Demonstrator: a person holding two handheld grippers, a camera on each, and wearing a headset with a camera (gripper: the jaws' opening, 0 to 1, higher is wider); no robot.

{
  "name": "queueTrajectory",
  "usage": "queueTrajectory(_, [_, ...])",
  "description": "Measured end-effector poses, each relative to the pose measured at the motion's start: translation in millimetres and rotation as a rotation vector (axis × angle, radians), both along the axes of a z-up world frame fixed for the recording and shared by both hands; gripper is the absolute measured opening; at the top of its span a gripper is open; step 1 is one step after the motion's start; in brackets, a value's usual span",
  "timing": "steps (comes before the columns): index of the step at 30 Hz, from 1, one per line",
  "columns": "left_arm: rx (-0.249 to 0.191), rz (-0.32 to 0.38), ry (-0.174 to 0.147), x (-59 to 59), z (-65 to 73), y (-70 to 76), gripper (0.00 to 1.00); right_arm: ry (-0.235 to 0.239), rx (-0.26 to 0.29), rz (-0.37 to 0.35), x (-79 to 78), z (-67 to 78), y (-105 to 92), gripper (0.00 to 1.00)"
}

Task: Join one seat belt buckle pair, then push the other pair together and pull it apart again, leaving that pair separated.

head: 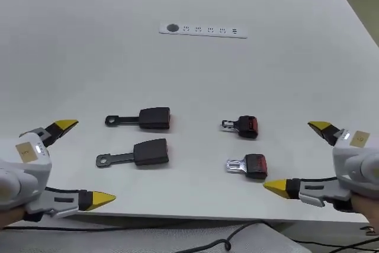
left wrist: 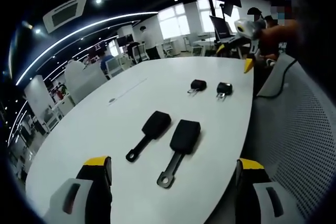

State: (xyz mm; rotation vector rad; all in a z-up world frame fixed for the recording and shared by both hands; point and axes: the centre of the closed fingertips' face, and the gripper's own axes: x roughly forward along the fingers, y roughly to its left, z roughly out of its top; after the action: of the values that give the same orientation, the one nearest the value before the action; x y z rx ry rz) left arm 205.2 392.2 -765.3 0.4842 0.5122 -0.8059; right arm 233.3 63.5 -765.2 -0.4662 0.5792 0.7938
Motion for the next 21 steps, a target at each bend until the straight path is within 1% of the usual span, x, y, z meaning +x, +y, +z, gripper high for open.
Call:
queueTrajectory(2, [0.004,0.000,0.000,0.3,1.1,1.8,1.00,-0.005,-0.011,0.002,0.6,1.1,-1.1,0.99])
queueTrajectory(4, [0.007,0.009,0.002,2.3,2.5,4.4,1.00,0.002,-0.012,0.006,0.0,1.3,-1.7,0.97])
queueTrajectory(6, [0.016,0.015,0.004,3.4,1.5,5.7,1.00,0.010,-0.030,0.017,-1.5,-0.4,-3.5,0.95])
queueTrajectory(7, [0.029,0.009,0.018,2.4,-1.6,5.7,1.00,0.020,-0.043,0.020,-2.3,-2.8,-5.0,0.95])
queueTrajectory(9, [0.062,-0.009,0.025,1.2,-5.2,5.8,1.00,0.030,-0.044,0.028,-3.4,-5.7,-5.2,0.95])
queueTrajectory(11, [0.061,-0.011,0.027,2.3,-3.9,5.0,1.00,0.033,-0.054,0.029,-3.6,-7.4,-6.6,0.93])
queueTrajectory(13, [0.056,-0.014,0.032,5.4,-0.9,4.1,1.00,0.045,-0.061,0.038,-5.7,-8.5,-6.7,0.89])
queueTrajectory(16, [0.063,-0.027,0.038,8.9,0.8,2.8,0.98,0.046,-0.073,0.055,-6.4,-8.9,-5.3,0.86])
queueTrajectory(17, [0.061,-0.037,0.046,9.4,1.0,1.4,0.98,0.047,-0.078,0.062,-6.6,-9.9,-5.5,0.86])
queueTrajectory(18, [0.059,-0.048,0.060,9.1,0.2,-0.7,0.97,0.048,-0.082,0.068,-6.8,-10.4,-5.4,0.85])
queueTrajectory(21, [0.071,-0.056,0.101,12.5,-6.9,-8.0,0.95,0.059,-0.125,0.109,-9.3,-16.6,-4.1,0.80])
